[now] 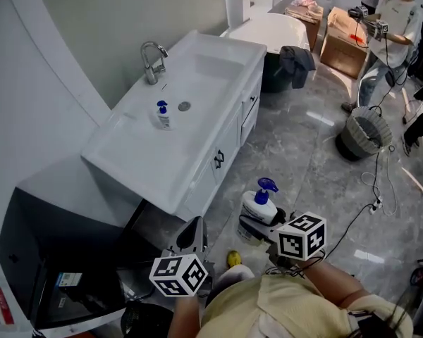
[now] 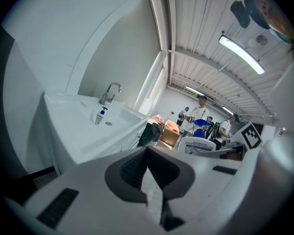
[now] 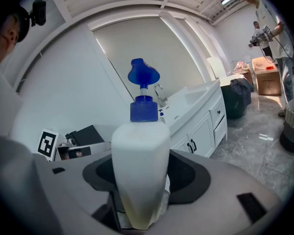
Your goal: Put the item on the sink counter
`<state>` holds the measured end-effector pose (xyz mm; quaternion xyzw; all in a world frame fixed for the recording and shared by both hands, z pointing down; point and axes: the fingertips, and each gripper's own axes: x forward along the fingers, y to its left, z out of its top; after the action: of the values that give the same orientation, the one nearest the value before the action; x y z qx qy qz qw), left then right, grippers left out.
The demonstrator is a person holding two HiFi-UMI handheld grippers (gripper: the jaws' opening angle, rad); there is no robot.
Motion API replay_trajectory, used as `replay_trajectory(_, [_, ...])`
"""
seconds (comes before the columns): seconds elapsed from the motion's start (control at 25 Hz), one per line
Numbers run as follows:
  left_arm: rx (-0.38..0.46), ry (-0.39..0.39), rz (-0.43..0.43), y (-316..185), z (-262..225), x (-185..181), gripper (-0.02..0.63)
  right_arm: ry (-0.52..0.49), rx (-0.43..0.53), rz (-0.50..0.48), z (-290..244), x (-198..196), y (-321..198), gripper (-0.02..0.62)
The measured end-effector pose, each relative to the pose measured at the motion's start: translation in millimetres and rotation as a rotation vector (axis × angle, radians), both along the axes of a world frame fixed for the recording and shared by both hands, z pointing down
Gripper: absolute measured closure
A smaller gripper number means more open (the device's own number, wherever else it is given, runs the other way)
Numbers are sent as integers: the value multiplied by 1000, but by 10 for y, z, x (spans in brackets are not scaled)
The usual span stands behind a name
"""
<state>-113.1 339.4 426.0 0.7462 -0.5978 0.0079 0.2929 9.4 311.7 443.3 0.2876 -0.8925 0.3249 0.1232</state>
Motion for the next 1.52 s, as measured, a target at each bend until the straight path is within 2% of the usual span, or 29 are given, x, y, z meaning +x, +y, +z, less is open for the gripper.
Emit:
replay_trajectory(0.24, [3,-13,13,-163,4,-215,569,13,-1,13,15,-214,-213,316])
replay_trajectory(0.52, [-5,8,16,-369,42,-431,569,13,8,21,4,-435,-382,316])
replay_trajectory(1.0, [-12,19,66,-688,61,-366,569,25,-11,69,51,-361,-616,316])
replay_trajectory(1.28, [4,-9,54,-1089,31,-321,569,14,10,48,62,-342,-1045,316])
replay_trajectory(1.52, [8,-18,37,-1542,-36,-127,569,9,25,26,-26,-167,-1519,316])
